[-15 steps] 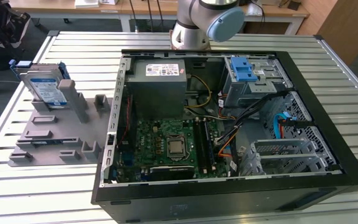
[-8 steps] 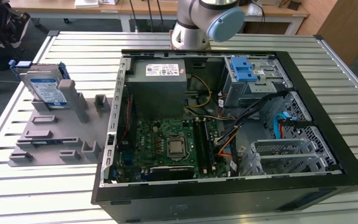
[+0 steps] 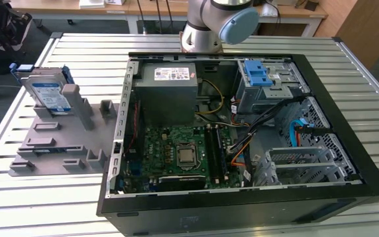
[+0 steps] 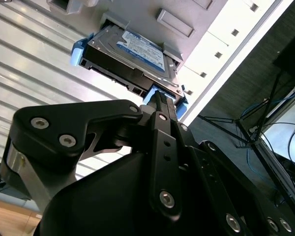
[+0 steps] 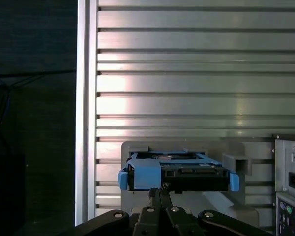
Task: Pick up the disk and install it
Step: 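Pick up the disk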
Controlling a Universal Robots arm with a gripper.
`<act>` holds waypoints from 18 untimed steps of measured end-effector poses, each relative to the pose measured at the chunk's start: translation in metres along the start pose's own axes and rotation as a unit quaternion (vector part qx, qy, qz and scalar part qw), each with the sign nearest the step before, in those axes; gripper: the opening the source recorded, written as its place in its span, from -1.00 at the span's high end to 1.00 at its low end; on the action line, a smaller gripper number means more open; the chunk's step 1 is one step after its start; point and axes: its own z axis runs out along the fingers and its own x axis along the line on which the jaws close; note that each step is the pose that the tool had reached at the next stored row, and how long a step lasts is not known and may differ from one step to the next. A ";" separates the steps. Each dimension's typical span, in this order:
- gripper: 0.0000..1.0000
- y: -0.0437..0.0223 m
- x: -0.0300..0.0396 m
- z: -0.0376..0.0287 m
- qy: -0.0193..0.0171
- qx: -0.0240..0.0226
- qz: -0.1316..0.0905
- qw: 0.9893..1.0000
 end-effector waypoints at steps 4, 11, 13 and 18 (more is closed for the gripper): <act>0.79 0.0000 0.0000 0.0000 0.000 0.000 -0.002 1.000; 0.79 0.0000 0.0000 0.0000 0.001 0.000 -0.013 1.000; 0.79 0.0000 0.0000 0.0000 0.001 0.000 -0.018 1.000; 0.79 0.0001 0.0000 0.0000 0.001 0.000 -0.027 1.000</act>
